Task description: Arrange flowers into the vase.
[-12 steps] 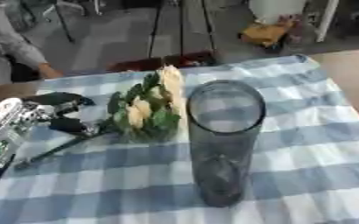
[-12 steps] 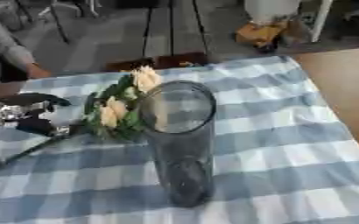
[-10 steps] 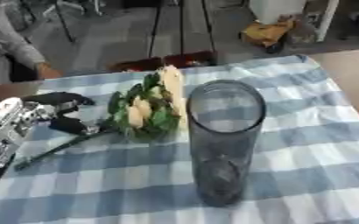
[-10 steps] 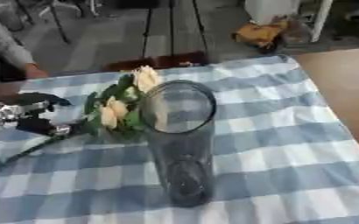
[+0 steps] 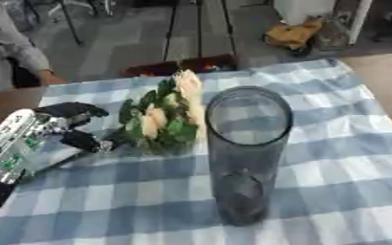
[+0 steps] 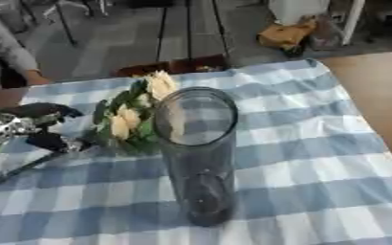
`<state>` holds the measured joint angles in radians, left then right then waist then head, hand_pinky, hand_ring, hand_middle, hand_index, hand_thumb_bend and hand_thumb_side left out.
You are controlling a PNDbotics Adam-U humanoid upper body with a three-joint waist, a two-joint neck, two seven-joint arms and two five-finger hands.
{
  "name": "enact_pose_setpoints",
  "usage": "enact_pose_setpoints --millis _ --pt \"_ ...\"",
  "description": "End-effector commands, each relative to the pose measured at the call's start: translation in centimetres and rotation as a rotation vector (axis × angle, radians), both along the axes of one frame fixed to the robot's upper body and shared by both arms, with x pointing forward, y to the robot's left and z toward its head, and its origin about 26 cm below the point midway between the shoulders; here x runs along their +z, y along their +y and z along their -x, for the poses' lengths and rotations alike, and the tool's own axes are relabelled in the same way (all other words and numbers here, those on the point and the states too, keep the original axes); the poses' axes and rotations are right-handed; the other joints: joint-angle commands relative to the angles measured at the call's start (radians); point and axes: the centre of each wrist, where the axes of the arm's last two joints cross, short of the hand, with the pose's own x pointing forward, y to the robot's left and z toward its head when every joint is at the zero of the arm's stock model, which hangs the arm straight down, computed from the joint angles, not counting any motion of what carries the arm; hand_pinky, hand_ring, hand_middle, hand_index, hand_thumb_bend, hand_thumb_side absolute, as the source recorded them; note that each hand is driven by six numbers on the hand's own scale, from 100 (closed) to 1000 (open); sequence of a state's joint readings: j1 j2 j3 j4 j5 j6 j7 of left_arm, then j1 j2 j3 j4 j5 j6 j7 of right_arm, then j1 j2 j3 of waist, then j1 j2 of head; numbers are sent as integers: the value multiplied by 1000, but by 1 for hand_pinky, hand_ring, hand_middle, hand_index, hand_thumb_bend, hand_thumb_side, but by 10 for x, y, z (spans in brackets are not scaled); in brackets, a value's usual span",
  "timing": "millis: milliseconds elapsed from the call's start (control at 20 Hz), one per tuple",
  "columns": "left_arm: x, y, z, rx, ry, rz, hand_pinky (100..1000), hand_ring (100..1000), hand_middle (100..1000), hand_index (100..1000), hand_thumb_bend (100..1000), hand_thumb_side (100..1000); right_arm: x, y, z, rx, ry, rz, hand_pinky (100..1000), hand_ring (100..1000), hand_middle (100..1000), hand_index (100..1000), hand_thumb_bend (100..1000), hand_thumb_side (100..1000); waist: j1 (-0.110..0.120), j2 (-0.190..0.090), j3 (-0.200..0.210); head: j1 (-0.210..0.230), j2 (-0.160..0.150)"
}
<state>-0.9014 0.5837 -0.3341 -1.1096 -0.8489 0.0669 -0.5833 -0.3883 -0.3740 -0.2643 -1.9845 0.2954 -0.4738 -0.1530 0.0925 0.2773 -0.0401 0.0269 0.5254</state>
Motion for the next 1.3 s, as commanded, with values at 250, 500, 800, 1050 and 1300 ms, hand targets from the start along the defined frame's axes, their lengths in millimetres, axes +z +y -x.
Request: enact_pose_setpoints --millis 250,500,800,1050,1300 --pt "14 -3 -5 -2 -124 -55 624 837 864 964 412 737 7 1 3 15 -19 11 808 795 523 814 100 764 -1 -13 -5 6 -10" --pt "10 -7 -8 -13 -154 -67 600 804 843 953 413 729 7 1 3 15 -18 7 808 796 523 813 100 764 1 -12 -7 7 -11" --pt "3 -9 -12 -15 -146 -112 605 800 841 948 406 710 7 2 2 17 -19 3 809 798 522 813 100 760 5 -9 -14 8 -15" --pt "-3 -8 -15 -12 -118 -131 605 802 841 951 393 694 7 2 2 18 -18 0 810 800 521 813 100 754 7 -6 -15 8 -14" --pt "-4 -7 -16 -4 -113 -134 602 803 834 949 367 695 7 3 2 23 -13 -5 810 802 520 813 100 751 9 -3 -15 10 -16"
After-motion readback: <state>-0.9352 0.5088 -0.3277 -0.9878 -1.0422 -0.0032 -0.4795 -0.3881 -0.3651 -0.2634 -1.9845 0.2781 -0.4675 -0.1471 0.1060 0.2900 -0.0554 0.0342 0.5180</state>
